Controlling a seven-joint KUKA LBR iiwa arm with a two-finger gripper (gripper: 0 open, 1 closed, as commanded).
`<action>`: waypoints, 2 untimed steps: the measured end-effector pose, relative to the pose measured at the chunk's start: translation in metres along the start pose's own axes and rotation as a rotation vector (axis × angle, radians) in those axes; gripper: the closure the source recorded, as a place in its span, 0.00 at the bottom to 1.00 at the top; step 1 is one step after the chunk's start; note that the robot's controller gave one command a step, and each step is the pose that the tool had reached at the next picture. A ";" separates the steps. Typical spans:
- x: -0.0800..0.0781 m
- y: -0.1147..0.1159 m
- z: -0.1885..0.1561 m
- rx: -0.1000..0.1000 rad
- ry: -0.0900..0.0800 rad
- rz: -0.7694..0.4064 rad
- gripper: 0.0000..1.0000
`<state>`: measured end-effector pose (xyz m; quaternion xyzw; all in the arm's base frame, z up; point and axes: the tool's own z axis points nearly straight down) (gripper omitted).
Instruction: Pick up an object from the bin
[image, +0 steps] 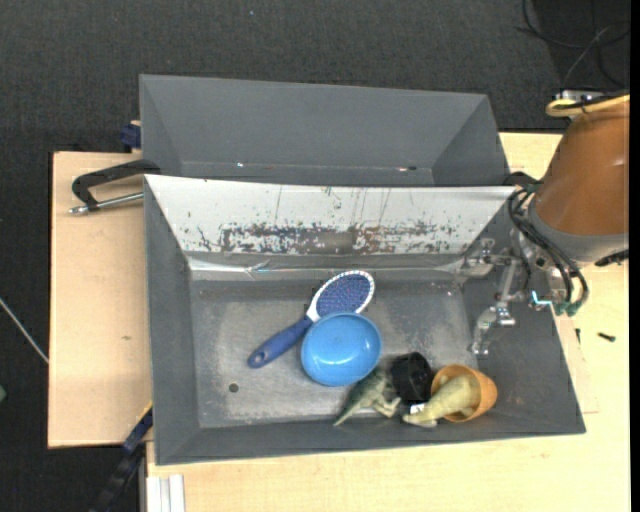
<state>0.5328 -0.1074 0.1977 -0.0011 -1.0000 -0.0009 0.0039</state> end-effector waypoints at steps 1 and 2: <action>0.030 -0.036 0.099 0.005 -0.018 -0.182 0.00; 0.025 -0.036 0.074 0.005 -0.016 -0.291 0.00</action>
Offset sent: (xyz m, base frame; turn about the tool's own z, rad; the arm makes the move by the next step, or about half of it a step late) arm -0.0420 -0.0444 -0.1277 -0.2096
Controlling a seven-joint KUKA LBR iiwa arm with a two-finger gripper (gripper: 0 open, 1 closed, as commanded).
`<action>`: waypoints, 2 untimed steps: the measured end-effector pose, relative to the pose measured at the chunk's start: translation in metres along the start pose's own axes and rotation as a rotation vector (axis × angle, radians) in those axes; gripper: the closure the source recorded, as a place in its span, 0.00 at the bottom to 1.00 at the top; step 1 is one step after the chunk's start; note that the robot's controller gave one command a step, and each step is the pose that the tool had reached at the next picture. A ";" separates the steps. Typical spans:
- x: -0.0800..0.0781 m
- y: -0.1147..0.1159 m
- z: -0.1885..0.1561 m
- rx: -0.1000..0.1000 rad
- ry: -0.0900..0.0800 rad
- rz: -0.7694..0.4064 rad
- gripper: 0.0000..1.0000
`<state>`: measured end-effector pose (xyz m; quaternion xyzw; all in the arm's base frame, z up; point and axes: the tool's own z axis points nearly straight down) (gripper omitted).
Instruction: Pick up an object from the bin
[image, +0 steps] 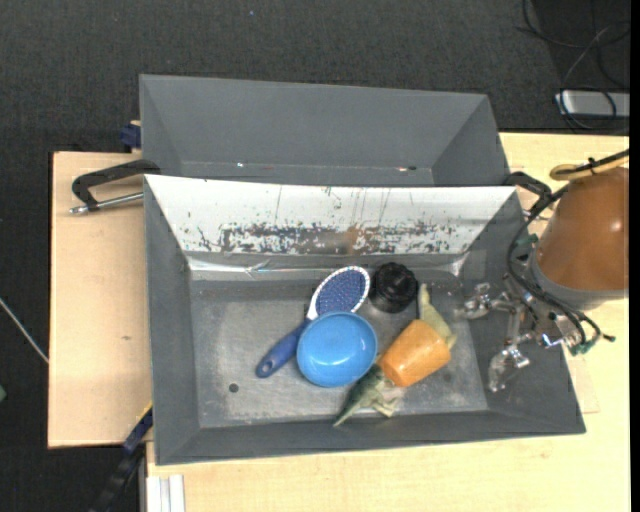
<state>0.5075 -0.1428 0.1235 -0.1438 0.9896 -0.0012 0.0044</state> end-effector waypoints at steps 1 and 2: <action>-0.081 0.041 0.045 -0.004 0.023 -0.173 0.00; -0.078 0.060 0.027 -0.005 0.006 -0.446 0.00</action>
Offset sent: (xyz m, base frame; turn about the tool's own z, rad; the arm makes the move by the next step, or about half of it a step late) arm 0.0681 0.0645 -0.0448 -0.1720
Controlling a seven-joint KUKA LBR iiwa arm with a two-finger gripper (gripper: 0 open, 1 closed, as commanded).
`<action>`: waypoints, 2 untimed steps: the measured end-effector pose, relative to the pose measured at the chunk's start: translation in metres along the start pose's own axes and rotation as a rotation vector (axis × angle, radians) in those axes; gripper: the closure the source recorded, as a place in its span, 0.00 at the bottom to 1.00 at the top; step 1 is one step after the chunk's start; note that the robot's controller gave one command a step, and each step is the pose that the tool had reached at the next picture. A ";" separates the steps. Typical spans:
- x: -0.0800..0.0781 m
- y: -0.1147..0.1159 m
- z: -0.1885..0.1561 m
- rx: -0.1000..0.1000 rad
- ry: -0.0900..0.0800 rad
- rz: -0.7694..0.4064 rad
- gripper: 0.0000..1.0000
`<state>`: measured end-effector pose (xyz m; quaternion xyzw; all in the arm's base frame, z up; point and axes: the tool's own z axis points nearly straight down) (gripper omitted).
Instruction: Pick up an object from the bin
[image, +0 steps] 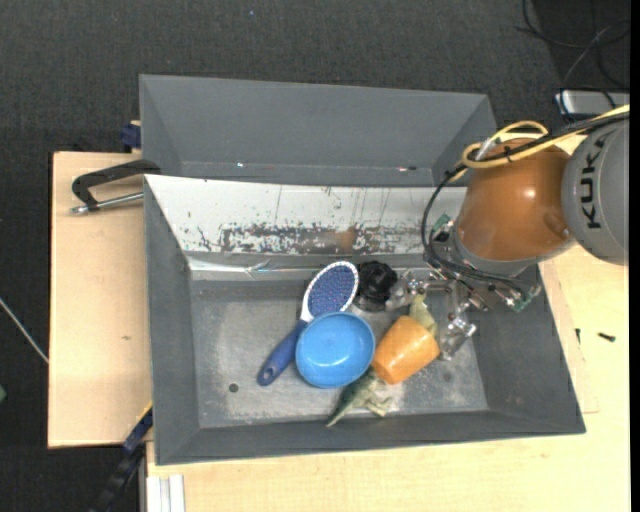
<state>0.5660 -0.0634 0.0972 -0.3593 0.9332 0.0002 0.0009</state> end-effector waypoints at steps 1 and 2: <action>0.034 0.014 0.005 -0.002 0.002 -0.134 0.00; 0.032 0.013 0.004 0.001 -0.001 -0.135 1.00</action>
Offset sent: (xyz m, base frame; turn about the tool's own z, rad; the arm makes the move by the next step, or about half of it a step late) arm -0.0344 -0.0129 -0.0059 -0.1373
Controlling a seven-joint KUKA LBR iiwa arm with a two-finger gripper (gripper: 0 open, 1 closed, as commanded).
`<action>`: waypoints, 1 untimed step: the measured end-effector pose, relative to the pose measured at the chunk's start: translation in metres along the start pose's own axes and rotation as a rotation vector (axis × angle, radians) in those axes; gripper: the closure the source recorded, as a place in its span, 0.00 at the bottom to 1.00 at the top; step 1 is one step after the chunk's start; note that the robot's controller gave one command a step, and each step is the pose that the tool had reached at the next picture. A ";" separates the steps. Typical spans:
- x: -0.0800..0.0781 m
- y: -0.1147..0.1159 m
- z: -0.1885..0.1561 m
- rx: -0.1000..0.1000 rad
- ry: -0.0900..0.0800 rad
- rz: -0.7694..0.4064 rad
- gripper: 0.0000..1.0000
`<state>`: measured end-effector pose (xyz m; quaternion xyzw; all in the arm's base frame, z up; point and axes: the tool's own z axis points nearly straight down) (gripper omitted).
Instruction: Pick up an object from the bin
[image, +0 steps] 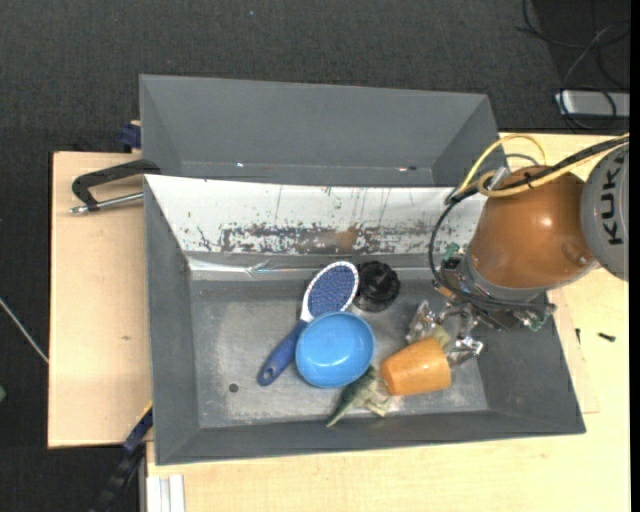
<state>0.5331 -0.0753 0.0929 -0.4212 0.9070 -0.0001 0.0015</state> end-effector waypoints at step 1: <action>-0.003 0.002 -0.152 0.011 -0.007 -0.032 1.00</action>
Offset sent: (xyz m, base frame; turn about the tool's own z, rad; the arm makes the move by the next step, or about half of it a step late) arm -0.0034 0.0028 0.1465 -0.0354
